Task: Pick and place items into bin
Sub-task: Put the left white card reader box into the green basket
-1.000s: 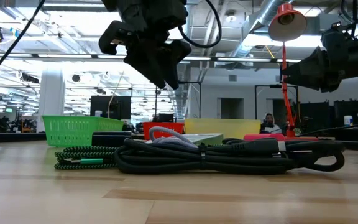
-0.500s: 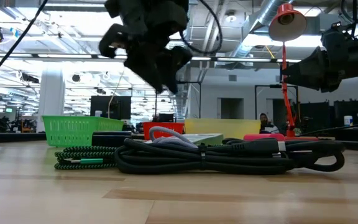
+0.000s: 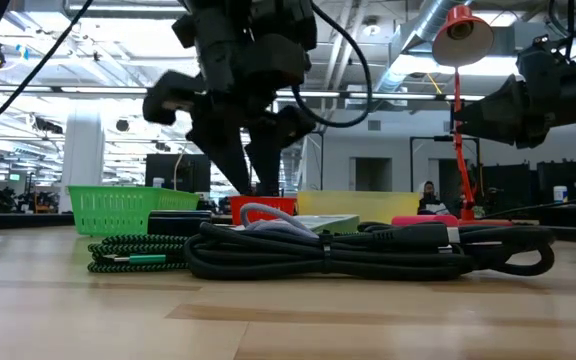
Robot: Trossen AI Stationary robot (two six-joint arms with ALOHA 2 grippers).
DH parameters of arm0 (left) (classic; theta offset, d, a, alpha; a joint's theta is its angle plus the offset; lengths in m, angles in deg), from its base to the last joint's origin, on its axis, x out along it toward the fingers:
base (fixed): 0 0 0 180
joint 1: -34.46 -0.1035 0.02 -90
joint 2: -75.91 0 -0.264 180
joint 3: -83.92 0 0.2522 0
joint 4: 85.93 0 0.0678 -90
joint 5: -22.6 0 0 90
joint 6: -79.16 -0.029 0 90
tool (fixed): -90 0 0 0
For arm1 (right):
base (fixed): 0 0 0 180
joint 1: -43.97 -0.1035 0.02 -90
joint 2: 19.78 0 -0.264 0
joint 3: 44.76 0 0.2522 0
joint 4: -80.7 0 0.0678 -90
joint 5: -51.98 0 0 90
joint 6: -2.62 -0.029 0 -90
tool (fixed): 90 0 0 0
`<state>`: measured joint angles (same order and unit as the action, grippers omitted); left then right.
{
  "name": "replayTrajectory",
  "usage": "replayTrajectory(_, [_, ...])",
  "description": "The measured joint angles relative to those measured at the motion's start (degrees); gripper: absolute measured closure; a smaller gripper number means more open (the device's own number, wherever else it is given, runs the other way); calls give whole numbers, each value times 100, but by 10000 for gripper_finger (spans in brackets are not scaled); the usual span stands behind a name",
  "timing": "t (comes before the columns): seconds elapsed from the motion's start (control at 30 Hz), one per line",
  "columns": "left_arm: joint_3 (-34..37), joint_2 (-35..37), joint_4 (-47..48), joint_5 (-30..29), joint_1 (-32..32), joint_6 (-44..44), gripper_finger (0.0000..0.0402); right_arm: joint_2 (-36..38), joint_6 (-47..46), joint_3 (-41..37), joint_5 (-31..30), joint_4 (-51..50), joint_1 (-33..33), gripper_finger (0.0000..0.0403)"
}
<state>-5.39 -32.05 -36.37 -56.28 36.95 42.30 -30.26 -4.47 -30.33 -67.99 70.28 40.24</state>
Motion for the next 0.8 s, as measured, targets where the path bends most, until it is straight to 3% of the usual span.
replayTrajectory(0.8, [0, -2, 598, -589, 694, 260, 244, -1, 0, -2, 0, -1, 0, 148])
